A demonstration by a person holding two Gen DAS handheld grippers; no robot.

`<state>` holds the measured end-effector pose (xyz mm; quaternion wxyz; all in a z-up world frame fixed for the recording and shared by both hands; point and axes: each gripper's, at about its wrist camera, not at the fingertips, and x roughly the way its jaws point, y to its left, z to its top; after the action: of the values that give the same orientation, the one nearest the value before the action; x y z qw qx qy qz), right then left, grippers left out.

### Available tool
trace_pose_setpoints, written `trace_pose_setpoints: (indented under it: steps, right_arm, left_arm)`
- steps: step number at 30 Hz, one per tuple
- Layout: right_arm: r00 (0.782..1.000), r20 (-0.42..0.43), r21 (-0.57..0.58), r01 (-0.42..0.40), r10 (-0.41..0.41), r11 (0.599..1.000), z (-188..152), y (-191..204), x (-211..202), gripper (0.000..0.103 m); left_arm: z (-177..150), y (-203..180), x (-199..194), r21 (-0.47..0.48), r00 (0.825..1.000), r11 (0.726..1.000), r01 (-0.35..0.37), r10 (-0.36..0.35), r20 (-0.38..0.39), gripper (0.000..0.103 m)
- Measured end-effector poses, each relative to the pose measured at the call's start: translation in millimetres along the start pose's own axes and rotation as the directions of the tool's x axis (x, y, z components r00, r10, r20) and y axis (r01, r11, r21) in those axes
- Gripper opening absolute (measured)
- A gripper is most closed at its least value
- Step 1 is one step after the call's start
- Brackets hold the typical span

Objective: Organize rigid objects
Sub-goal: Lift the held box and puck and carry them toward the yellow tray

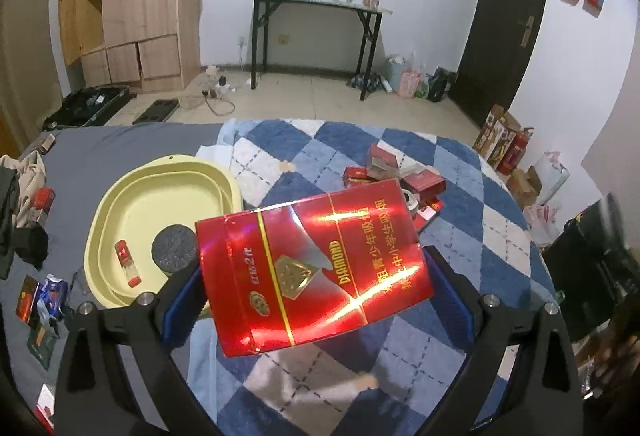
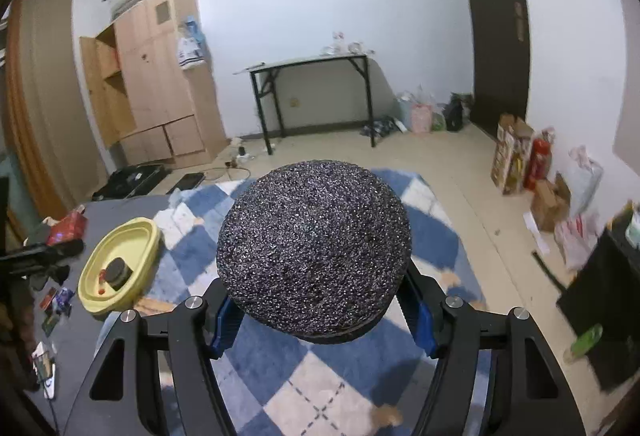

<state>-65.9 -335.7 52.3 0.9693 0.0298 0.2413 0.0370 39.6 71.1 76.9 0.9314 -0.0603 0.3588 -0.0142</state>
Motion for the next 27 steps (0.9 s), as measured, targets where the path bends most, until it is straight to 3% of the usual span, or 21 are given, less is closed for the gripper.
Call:
trace_pose_setpoints:
  steps: [7,11,14,27]
  right_arm:
    - [0.997,-0.040,0.002,0.060,-0.060,0.998,-20,0,30,0.067]
    - [0.997,-0.057,0.025,0.056,-0.054,0.998,-14,7,42,0.067]
    - [0.997,-0.055,0.001,0.059,-0.058,0.998,2,14,53,0.067]
    - [0.993,-0.103,-0.036,0.046,-0.049,0.998,1,15,72,0.067]
  left_arm:
    - [-7,21,13,-0.042,0.999,0.998,-0.037,0.036,-0.019,0.098]
    - [-2,31,13,-0.096,1.000,0.995,-0.015,0.015,-0.002,0.098]
    - [-3,33,19,-0.096,1.000,0.995,-0.016,0.015,-0.016,0.098]
    - [3,30,29,-0.075,0.999,0.997,-0.021,0.019,-0.028,0.098]
